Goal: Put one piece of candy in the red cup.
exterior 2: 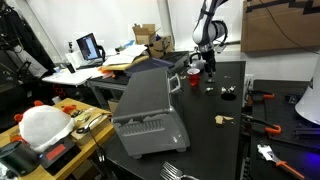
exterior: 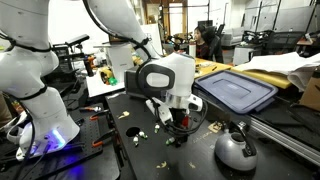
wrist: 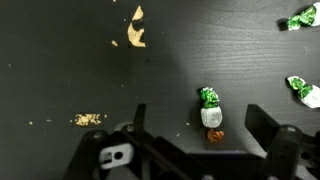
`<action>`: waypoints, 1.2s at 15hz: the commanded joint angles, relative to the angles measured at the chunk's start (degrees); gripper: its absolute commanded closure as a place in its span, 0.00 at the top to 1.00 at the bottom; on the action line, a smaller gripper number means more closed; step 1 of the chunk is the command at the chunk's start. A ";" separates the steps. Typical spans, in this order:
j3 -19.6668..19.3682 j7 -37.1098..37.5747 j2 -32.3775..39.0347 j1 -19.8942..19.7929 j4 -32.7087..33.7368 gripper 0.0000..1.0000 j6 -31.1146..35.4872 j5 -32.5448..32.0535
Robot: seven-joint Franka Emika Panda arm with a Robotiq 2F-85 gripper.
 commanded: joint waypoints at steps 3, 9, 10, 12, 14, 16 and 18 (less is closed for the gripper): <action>0.13 -0.16 0.29 0.00 -0.34 1.00 -0.07 0.00; 0.14 -0.12 0.41 0.04 -0.35 1.00 -0.06 -0.01; 0.14 -0.12 0.41 0.04 -0.35 1.00 -0.06 -0.01; 0.03 0.43 0.75 0.63 -0.94 1.00 1.05 -0.54; 0.53 -0.05 1.46 0.57 -1.11 1.00 1.48 -0.20; 1.09 -0.28 2.18 0.51 -1.75 1.00 2.98 0.14; 1.56 -0.65 2.57 0.20 -2.51 1.00 5.38 0.16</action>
